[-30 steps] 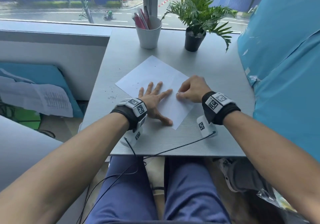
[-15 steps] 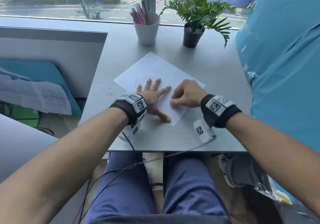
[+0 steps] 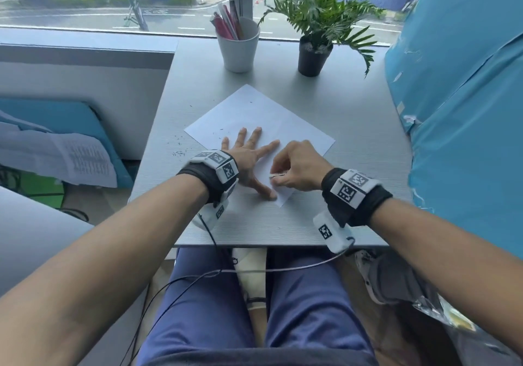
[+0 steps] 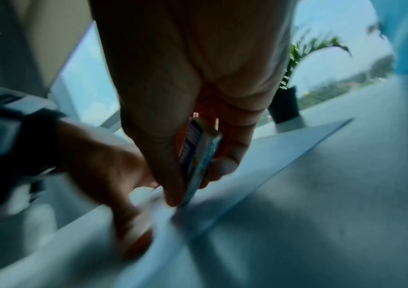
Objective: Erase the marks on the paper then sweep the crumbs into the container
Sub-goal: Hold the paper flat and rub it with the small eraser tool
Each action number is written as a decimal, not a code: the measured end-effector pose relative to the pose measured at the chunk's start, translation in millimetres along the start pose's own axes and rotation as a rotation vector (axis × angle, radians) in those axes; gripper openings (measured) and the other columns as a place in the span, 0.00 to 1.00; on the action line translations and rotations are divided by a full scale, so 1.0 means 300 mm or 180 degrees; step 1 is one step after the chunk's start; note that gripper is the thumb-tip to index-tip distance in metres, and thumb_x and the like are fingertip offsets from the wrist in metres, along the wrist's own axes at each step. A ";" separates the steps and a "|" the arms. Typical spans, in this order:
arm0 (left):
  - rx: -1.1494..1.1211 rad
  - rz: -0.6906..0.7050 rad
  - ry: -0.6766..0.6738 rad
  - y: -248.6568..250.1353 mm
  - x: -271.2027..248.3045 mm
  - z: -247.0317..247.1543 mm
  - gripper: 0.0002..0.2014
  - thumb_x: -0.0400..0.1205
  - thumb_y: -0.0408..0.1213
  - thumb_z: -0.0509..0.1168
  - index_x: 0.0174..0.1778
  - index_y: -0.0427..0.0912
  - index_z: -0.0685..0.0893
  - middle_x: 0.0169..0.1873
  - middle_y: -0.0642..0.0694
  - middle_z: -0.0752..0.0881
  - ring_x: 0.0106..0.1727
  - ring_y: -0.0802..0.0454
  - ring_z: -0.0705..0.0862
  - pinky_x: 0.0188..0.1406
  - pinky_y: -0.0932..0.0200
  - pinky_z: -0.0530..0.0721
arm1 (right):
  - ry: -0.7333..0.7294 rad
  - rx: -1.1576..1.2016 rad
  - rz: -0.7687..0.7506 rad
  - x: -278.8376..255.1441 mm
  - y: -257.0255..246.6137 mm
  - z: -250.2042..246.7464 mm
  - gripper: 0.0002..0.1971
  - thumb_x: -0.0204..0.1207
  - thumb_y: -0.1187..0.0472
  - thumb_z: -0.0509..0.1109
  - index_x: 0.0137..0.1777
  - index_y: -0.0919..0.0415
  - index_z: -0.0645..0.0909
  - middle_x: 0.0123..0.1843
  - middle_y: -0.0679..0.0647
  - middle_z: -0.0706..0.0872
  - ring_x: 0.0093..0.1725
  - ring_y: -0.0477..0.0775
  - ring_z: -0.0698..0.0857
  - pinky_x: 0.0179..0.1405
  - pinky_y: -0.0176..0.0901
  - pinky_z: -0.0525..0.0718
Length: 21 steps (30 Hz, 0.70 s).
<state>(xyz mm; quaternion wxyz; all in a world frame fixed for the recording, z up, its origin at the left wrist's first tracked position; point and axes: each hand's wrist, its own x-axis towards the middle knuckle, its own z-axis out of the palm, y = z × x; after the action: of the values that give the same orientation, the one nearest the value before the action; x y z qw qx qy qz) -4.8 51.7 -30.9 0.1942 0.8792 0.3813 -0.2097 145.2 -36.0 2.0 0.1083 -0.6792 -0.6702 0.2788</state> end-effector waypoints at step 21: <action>-0.0129 0.0036 0.0058 -0.002 -0.008 0.016 0.69 0.57 0.77 0.74 0.84 0.68 0.34 0.84 0.49 0.25 0.83 0.38 0.25 0.79 0.24 0.33 | 0.0347 0.0078 0.0265 0.079 0.017 -0.047 0.03 0.66 0.58 0.81 0.38 0.55 0.92 0.33 0.46 0.88 0.34 0.42 0.83 0.37 0.33 0.79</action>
<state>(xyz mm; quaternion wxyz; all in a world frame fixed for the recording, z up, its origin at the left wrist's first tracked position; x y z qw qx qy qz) -7.9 48.3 -33.6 0.2098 0.8791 0.3822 -0.1928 155.5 -10.3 5.3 0.1412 -0.7193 -0.6311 0.2539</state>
